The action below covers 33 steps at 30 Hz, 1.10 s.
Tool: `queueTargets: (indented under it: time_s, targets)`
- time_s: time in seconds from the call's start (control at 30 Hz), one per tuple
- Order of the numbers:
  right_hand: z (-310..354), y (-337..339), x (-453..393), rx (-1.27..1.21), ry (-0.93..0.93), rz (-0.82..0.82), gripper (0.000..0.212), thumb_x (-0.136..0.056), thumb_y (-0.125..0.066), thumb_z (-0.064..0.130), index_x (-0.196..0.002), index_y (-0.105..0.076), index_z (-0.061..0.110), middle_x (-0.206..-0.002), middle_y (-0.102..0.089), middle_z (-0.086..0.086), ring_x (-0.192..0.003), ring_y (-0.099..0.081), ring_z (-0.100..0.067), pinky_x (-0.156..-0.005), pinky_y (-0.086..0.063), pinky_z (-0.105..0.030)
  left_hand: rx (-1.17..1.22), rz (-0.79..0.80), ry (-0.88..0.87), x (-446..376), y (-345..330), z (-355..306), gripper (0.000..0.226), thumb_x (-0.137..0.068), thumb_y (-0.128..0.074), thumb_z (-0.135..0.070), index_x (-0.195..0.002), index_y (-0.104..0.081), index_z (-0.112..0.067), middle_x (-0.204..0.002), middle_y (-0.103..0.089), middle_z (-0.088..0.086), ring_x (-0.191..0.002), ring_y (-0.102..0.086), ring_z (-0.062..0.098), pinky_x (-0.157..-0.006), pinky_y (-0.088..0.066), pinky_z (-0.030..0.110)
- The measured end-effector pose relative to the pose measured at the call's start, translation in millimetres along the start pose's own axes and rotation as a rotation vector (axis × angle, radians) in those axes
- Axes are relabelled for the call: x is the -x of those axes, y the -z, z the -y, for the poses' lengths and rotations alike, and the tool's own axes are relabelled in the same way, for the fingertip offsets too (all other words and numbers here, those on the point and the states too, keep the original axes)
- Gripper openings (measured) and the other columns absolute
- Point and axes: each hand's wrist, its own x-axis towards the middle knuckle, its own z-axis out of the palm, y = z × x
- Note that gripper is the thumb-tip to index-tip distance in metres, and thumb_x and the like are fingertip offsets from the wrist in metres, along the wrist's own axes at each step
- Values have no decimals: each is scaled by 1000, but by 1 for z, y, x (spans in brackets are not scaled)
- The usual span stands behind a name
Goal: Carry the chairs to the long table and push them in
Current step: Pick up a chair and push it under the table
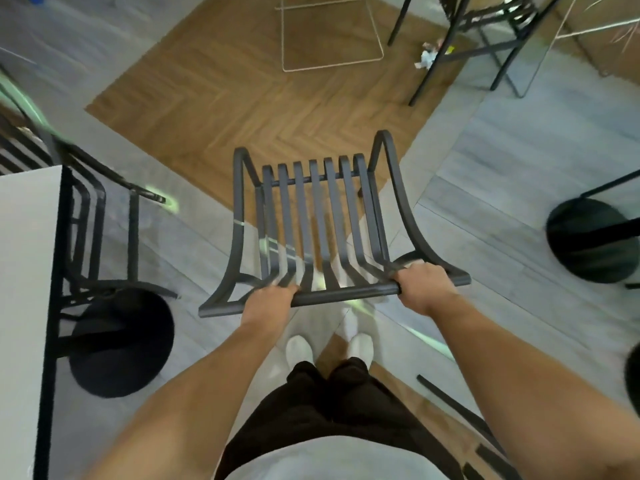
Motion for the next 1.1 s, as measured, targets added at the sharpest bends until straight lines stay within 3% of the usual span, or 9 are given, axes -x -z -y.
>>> queueTargets:
  time_s: [0.27, 0.57, 0.77, 0.87, 1.0, 1.1]
  targets:
    - [-28, -34, 39, -84, -127, 3, 32, -100, -47, 23, -127, -63, 31, -104, -68, -3, -100, -64, -29, -78, -54, -39, -130, 36, -128, -21, 15, -40, 67, -97, -41, 3, -149, -43, -39, -112, -64, 8, -107, -64, 30, -85, -54, 40]
    - [-40, -63, 73, -207, -316, -13, 26, -97, -49, 25, -114, -68, 27, -101, -69, -2, -96, -67, -27, -71, -54, -35, -301, 0, -291, -56, 37, -76, 51, -99, -50, -6, -142, -51, -33, -109, -67, 5, -103, -66, 29, -83, -55, 39]
    - [-31, -72, 81, -369, -493, -24, 26, -95, -50, 23, -111, -70, 28, -99, -70, 1, -94, -68, -25, -70, -55, -33, -427, 22, -482, -97, 63, -93, 48, -92, -56, 0, -133, -56, -26, -107, -69, 4, -101, -67, 27, -83, -55, 38]
    - [-21, -71, 80, -425, -582, -20, 26, -95, -49, 25, -111, -69, 30, -100, -70, 1, -95, -68, -25, -70, -51, -33, -497, 3, -601, -118, 79, -99, 56, -93, -52, 5, -139, -53, -26, -111, -70, 6, -103, -67, 28, -82, -52, 38]
    - [1, -70, 73, -508, -706, -53, 26, -97, -49, 27, -113, -69, 31, -99, -69, 2, -94, -67, -23, -74, -56, -33, -557, 9, -724, -147, 99, -104, 44, -104, -42, -9, -141, -53, -29, -121, -66, 9, -111, -64, 32, -88, -50, 40]
    - [17, -68, 66, -571, -780, -47, 28, -96, -50, 27, -119, -66, 31, -103, -70, 2, -97, -67, -24, -76, -56, -35, -609, -18, -799, -168, 113, -106, 41, -101, -50, -12, -138, -55, -31, -114, -67, 7, -107, -65, 29, -86, -47, 38]
